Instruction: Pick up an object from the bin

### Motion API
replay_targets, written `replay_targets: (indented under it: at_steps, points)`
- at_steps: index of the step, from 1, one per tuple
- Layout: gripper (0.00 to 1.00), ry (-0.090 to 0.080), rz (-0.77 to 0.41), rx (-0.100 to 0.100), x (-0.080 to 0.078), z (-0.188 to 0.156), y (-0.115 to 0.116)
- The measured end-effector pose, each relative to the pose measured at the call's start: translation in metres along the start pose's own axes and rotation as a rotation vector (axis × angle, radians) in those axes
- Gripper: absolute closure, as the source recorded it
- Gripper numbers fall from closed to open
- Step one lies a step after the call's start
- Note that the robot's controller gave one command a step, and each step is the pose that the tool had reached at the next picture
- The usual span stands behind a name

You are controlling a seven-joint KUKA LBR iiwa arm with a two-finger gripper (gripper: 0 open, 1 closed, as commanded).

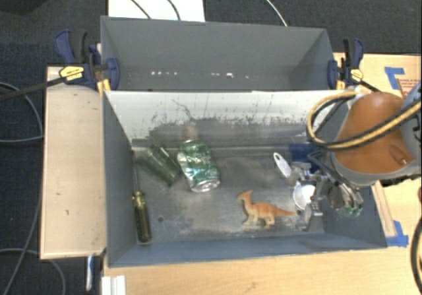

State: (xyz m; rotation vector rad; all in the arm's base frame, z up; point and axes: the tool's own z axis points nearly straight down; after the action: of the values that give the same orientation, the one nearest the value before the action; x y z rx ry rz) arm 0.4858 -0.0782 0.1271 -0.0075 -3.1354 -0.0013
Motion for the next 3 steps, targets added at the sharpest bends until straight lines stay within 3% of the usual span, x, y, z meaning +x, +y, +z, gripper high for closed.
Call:
replay_targets:
  at_steps: [1, 2, 3]
  points:
    - [0.00, -0.008, -0.004, 0.001, -0.002, -0.004, 0.000]
    - [0.00, -0.001, 0.171, -0.001, -0.001, 0.028, 0.047]
    - [0.00, -0.012, 0.177, -0.001, -0.003, -0.001, 0.057]
